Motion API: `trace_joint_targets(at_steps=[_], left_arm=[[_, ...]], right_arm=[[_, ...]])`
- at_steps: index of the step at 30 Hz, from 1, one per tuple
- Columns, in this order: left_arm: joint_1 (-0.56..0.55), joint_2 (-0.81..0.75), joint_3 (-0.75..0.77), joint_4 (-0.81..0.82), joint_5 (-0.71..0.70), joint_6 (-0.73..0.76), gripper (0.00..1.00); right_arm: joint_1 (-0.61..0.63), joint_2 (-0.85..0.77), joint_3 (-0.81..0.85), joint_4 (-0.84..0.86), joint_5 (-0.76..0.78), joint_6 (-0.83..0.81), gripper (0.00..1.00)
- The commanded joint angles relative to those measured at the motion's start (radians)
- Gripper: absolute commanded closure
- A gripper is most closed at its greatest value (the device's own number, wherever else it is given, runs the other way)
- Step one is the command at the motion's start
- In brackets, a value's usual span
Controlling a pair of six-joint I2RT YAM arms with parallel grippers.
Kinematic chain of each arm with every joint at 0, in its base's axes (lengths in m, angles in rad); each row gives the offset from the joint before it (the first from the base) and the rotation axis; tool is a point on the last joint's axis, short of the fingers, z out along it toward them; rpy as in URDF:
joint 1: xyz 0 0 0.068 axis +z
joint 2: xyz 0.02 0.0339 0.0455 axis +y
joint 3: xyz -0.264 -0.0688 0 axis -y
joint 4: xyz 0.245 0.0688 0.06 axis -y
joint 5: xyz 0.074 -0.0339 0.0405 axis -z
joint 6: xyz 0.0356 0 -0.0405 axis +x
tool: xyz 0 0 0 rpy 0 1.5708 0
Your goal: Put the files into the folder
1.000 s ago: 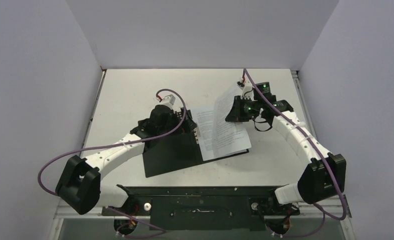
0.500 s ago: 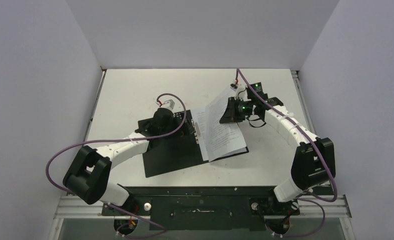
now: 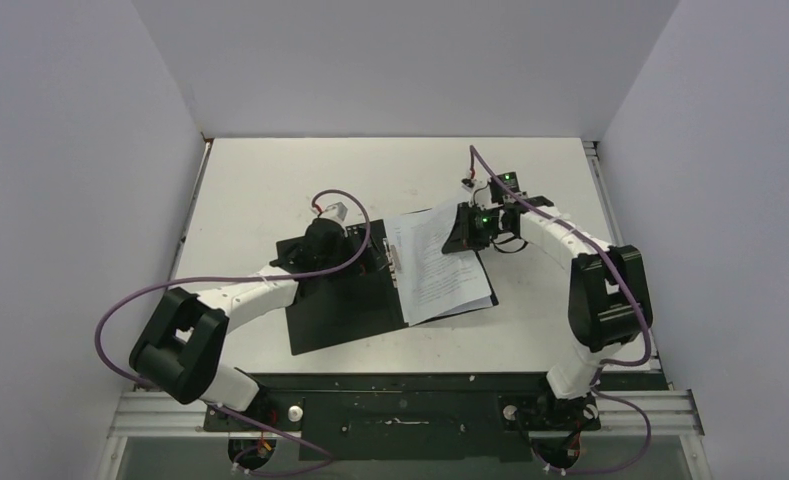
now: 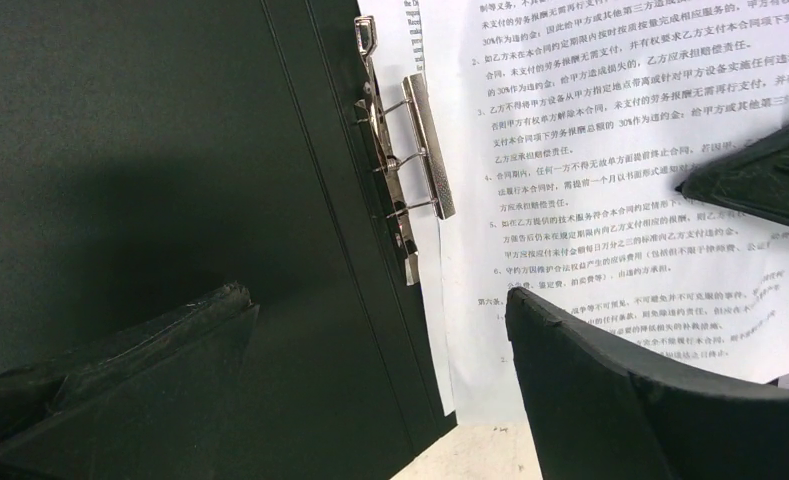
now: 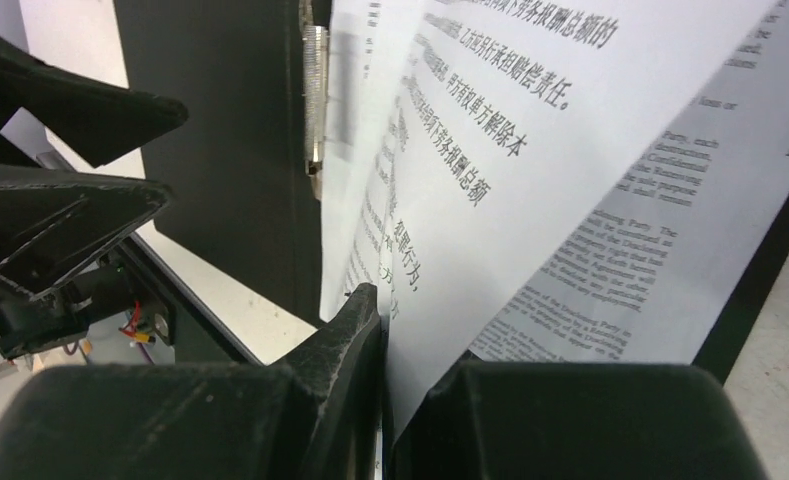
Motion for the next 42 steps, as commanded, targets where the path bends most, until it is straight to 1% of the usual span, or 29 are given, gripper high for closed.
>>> trace_joint_targets(at_steps=[1,5,15,34,39,42], left_arm=[[0.009,0.009,0.001,0.056,0.021,0.013,0.03],[0.009,0.024,0.006,0.059,0.038,0.016,0.03],[0.009,0.049,0.008,0.067,0.064,0.02,0.03],[0.009,0.072,0.013,0.07,0.067,0.023,0.03],[0.009,0.076,0.014,0.07,0.066,0.023,0.03],[0.009,0.08,0.016,0.07,0.067,0.022,0.03]], right_arm=[[-0.016,0.024,-0.004,0.032,0.013,-0.033,0.94],[-0.019,0.059,0.01,0.016,0.024,-0.052,0.94],[-0.021,0.136,0.055,0.041,0.041,-0.059,0.93],[-0.008,0.182,0.045,0.164,0.022,0.039,0.92],[-0.006,0.183,0.041,0.156,0.019,0.022,0.89],[-0.006,0.183,0.042,0.148,0.025,0.015,0.85]])
